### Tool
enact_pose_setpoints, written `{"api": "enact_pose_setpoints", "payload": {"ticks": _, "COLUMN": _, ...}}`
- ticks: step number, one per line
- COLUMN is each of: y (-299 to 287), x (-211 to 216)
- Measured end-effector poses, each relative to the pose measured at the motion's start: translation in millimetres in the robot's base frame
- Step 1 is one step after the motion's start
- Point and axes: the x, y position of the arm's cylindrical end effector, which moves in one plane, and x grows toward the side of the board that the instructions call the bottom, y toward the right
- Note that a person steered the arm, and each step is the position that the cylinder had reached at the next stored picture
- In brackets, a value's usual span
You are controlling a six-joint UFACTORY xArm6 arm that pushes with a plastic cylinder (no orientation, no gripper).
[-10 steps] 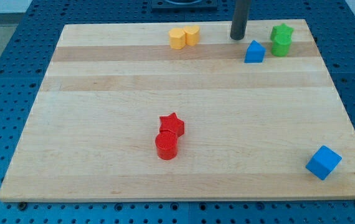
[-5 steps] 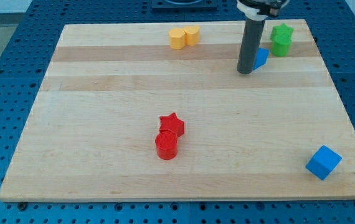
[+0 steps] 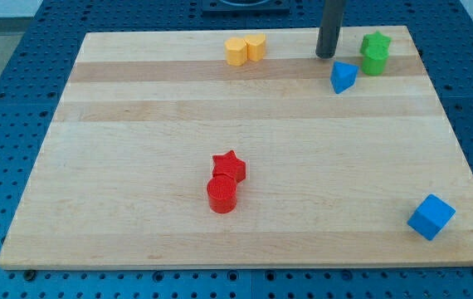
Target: Move blue triangle slightly down
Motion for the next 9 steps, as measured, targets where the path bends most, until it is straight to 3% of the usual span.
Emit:
{"api": "enact_pose_setpoints", "payload": {"ticks": 3, "y": 3.4, "x": 7.5}}
{"api": "enact_pose_setpoints", "payload": {"ticks": 7, "y": 3.4, "x": 95.1}}
{"api": "enact_pose_setpoints", "payload": {"ticks": 9, "y": 3.5, "x": 162.6}}
